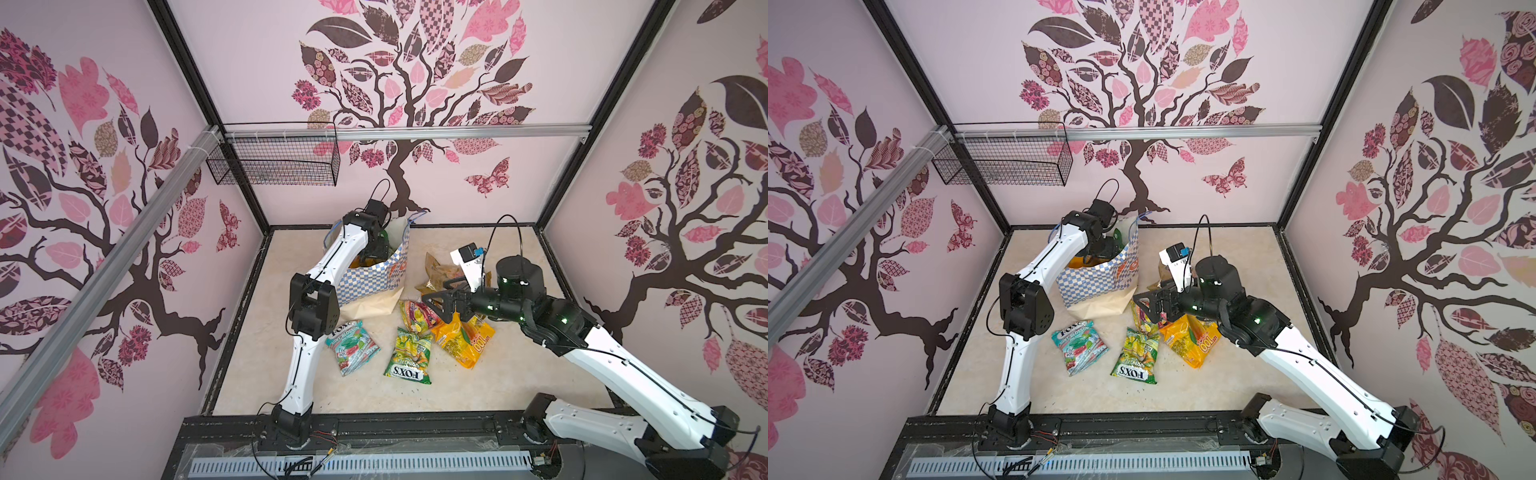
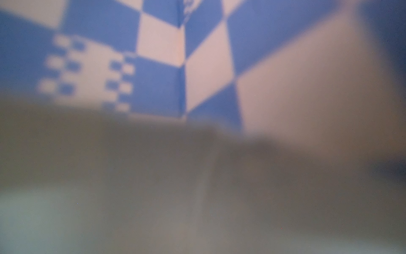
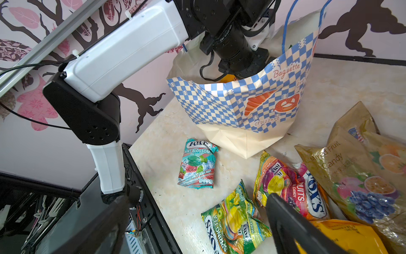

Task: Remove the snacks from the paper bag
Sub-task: 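Lower the left gripper into the bag toward the yellow Ooh packet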

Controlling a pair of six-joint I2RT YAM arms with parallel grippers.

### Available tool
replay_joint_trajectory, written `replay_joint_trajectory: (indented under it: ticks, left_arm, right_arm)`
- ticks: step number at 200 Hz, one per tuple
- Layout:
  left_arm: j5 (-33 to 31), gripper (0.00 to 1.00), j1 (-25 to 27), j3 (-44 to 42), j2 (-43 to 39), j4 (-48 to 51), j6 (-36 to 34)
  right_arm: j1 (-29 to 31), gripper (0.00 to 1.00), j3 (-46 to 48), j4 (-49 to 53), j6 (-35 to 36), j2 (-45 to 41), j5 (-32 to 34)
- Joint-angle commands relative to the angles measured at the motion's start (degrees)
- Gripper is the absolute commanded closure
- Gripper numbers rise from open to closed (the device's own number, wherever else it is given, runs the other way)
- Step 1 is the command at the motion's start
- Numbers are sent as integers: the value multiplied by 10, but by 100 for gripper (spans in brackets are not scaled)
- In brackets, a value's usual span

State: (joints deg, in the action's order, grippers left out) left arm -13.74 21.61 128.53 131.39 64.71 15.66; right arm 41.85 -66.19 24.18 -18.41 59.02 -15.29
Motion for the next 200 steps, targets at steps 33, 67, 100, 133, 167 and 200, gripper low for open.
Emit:
replay_joint_trajectory:
  ticks: [33,67,100,133,167,200]
  left_arm:
    - [36,8,-1,-86,26,-79,20]
    - [40,7,4,-146,4,-109,29]
    - [33,11,3,-169,6,-141,32]
    - [44,47,3,-169,13,-137,33]
    - [42,86,3,-169,-9,-134,31]
    - [39,100,3,-164,-37,-124,29]
  right_arm:
    - [-2,0,4,-8,-12,-15,2]
    - [-3,0,0,-17,-17,-7,-12]
    - [-3,0,-3,-20,-23,-5,-21]
    - [-3,0,-1,-19,-26,-7,-17]
    - [-3,0,-1,-21,-29,-4,-17]
    - [-3,1,4,-25,-33,-3,-8]
